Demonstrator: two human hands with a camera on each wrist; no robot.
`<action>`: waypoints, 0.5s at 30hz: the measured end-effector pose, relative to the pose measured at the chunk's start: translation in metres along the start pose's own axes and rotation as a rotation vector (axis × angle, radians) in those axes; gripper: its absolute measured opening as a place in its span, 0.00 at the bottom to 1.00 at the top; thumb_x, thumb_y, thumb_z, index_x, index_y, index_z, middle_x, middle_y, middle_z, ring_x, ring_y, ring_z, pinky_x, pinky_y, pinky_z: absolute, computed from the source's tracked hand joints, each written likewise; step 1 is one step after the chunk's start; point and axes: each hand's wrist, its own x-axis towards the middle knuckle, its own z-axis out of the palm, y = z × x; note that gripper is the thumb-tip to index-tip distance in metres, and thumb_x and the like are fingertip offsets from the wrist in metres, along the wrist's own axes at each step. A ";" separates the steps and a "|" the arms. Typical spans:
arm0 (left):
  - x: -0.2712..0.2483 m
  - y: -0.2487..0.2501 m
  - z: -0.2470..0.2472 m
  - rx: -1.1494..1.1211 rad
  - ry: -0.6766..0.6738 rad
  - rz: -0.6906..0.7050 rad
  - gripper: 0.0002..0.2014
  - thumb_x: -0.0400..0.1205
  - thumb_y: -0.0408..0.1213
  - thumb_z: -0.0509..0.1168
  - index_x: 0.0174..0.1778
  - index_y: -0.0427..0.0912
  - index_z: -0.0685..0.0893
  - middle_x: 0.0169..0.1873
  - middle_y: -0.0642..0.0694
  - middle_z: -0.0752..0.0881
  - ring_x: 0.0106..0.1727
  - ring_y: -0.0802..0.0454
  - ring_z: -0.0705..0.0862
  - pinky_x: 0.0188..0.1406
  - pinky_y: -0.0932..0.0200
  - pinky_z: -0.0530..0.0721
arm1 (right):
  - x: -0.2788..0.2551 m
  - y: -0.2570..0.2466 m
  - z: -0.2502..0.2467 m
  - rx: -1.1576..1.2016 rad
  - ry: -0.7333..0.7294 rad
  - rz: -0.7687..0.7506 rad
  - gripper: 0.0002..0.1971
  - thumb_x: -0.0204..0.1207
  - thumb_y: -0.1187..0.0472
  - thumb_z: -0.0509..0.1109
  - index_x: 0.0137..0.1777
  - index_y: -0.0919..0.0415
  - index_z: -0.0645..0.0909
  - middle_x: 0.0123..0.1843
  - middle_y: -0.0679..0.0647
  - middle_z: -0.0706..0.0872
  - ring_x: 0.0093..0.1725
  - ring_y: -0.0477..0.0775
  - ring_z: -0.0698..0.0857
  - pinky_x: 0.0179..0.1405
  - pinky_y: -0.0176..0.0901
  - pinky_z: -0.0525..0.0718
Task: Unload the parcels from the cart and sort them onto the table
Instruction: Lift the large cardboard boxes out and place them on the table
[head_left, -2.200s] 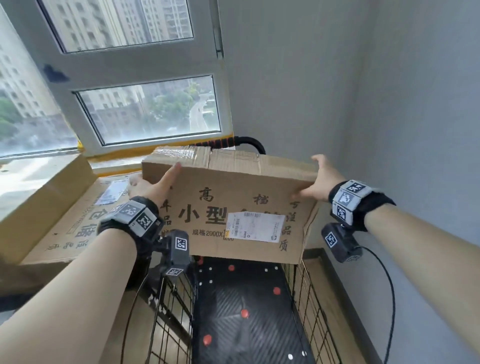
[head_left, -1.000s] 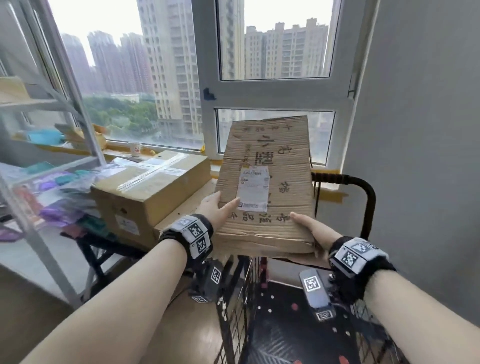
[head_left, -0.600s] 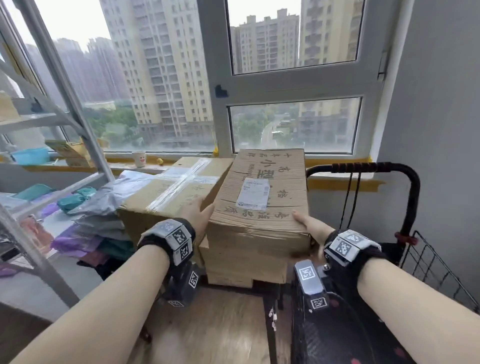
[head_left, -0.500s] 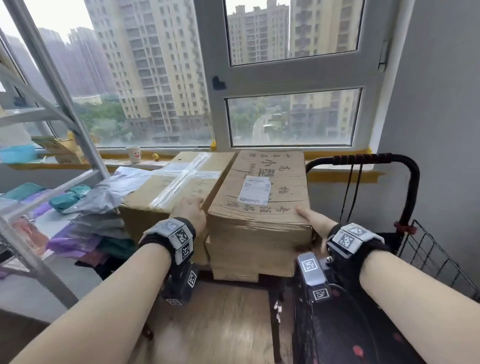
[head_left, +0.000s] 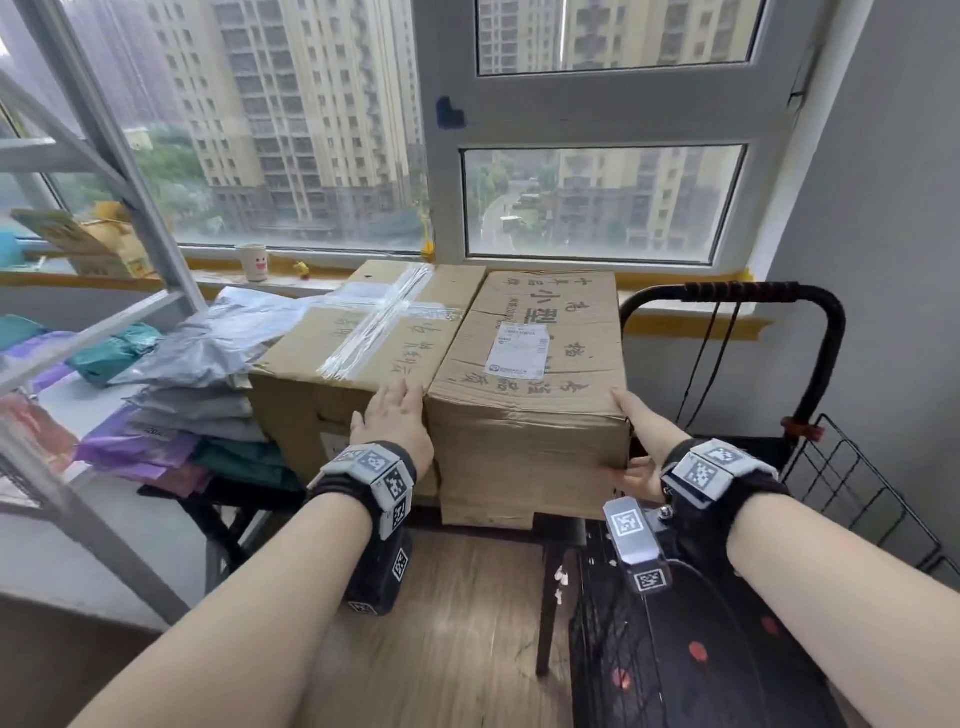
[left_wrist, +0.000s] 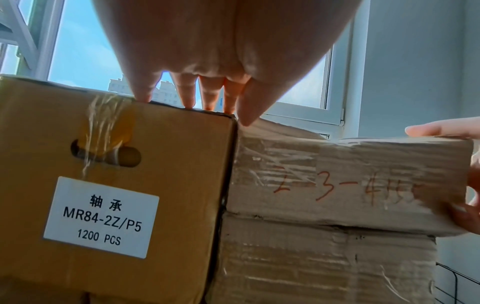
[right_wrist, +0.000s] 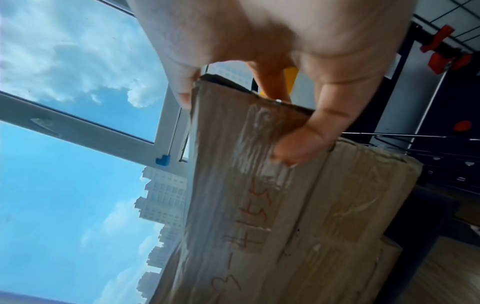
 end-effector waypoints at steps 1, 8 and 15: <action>-0.001 0.000 0.000 0.008 -0.009 -0.004 0.31 0.83 0.33 0.52 0.84 0.49 0.52 0.84 0.51 0.48 0.84 0.51 0.46 0.82 0.42 0.49 | -0.002 -0.001 0.000 -0.026 0.015 -0.019 0.21 0.75 0.41 0.68 0.48 0.59 0.70 0.44 0.59 0.76 0.54 0.60 0.80 0.41 0.47 0.85; -0.005 0.007 -0.006 0.017 -0.032 -0.008 0.30 0.85 0.38 0.52 0.83 0.46 0.51 0.84 0.48 0.50 0.84 0.48 0.50 0.82 0.41 0.52 | -0.006 0.000 -0.001 -0.124 0.007 -0.038 0.22 0.73 0.37 0.68 0.54 0.55 0.76 0.65 0.60 0.76 0.45 0.62 0.84 0.48 0.50 0.88; -0.009 0.020 -0.008 -0.007 -0.049 -0.013 0.30 0.85 0.40 0.53 0.83 0.49 0.51 0.82 0.47 0.57 0.82 0.45 0.57 0.80 0.40 0.57 | -0.009 -0.014 -0.007 -0.373 0.016 -0.156 0.32 0.79 0.41 0.60 0.78 0.57 0.63 0.77 0.61 0.67 0.54 0.64 0.85 0.40 0.47 0.87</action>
